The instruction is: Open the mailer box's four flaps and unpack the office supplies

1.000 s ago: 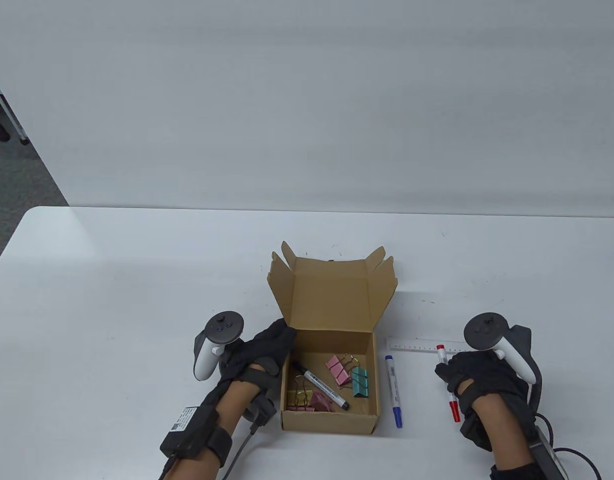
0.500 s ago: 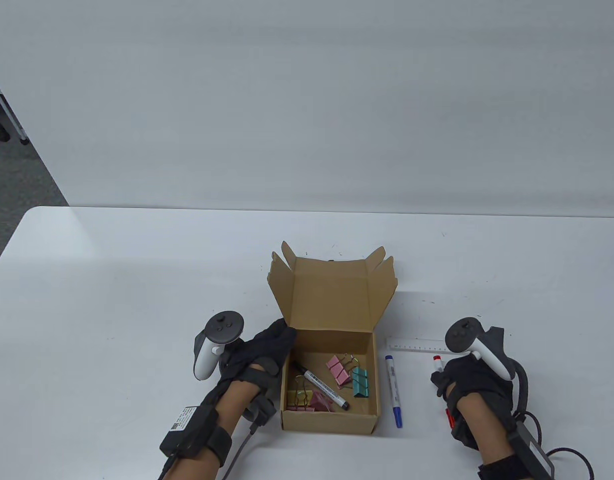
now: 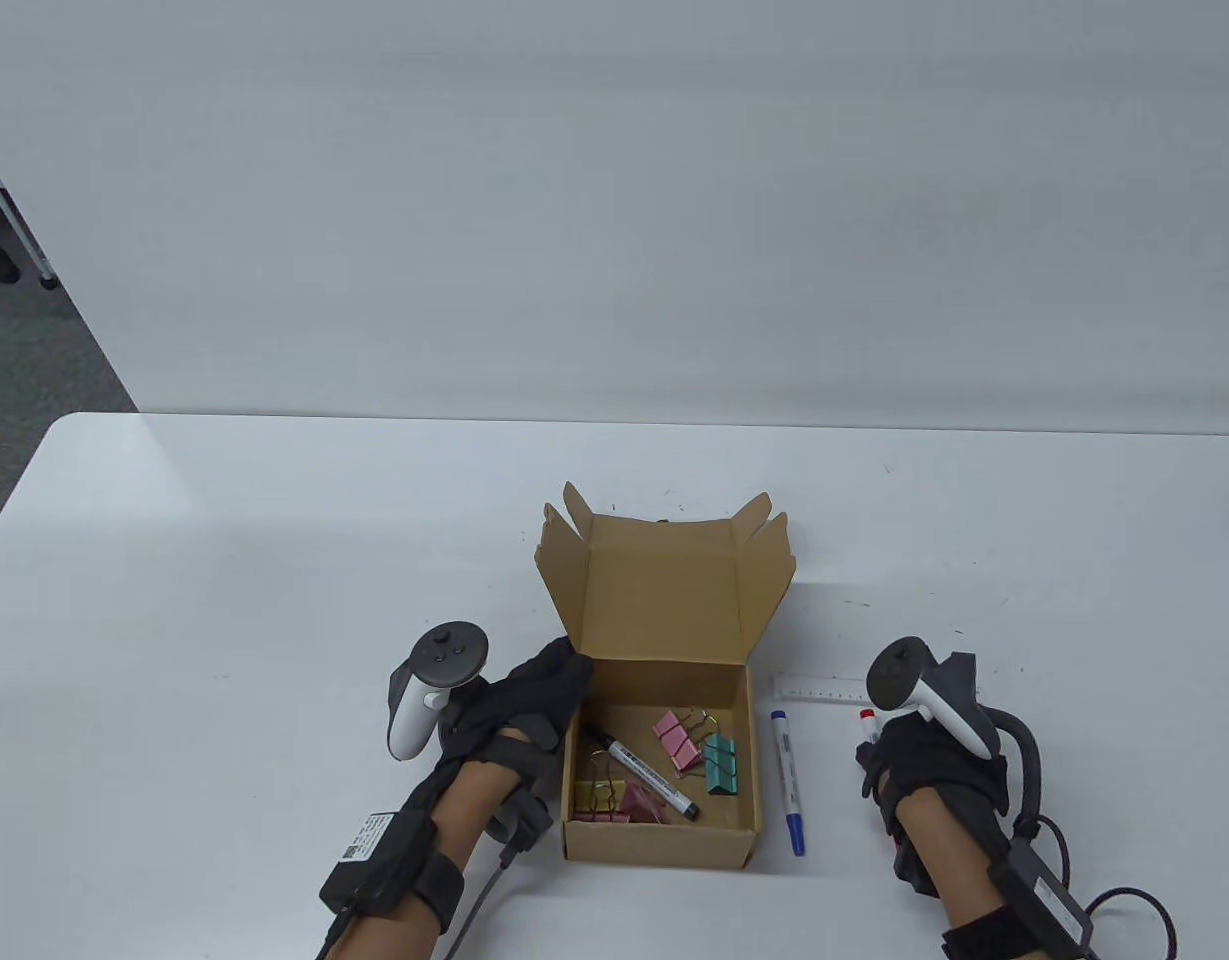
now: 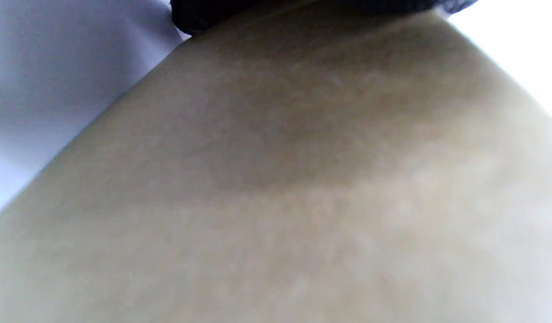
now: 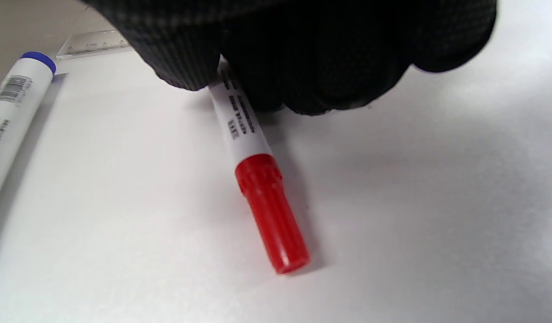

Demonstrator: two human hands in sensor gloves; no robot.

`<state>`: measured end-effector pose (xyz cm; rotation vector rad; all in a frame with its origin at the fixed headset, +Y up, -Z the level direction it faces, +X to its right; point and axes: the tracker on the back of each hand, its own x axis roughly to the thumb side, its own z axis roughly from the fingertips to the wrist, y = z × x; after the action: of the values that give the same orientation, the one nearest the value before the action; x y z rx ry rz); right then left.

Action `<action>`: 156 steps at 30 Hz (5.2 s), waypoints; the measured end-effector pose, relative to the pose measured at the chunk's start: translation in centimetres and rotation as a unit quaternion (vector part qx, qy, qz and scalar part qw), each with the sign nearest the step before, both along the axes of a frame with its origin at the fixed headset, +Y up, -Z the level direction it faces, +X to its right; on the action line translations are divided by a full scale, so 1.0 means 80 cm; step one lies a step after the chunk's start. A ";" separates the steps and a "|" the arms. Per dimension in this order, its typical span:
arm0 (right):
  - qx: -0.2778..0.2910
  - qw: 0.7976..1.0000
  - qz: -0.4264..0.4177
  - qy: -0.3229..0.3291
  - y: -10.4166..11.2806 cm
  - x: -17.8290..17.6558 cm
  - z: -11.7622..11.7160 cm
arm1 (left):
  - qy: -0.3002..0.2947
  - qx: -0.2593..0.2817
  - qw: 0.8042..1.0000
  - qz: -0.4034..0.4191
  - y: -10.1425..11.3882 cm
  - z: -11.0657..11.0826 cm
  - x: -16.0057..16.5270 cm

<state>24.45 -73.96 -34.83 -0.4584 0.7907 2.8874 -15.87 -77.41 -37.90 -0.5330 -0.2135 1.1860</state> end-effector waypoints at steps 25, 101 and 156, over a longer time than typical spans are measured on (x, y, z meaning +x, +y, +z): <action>0.085 0.995 -0.048 -0.011 0.043 0.012 0.015 | 0.000 0.000 1.000 0.000 0.000 0.000 0.000; -0.100 0.932 0.078 0.339 0.010 -0.325 -0.034 | -0.001 0.002 1.000 0.003 -0.001 -0.001 0.000; 0.021 0.957 -0.046 0.286 0.143 -0.232 -0.026 | 0.002 0.002 1.000 0.004 -0.002 0.000 0.000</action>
<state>5.91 -62.53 -36.88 0.4349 0.7808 2.9565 -15.90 -77.56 -37.87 -0.5277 -0.2150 1.1945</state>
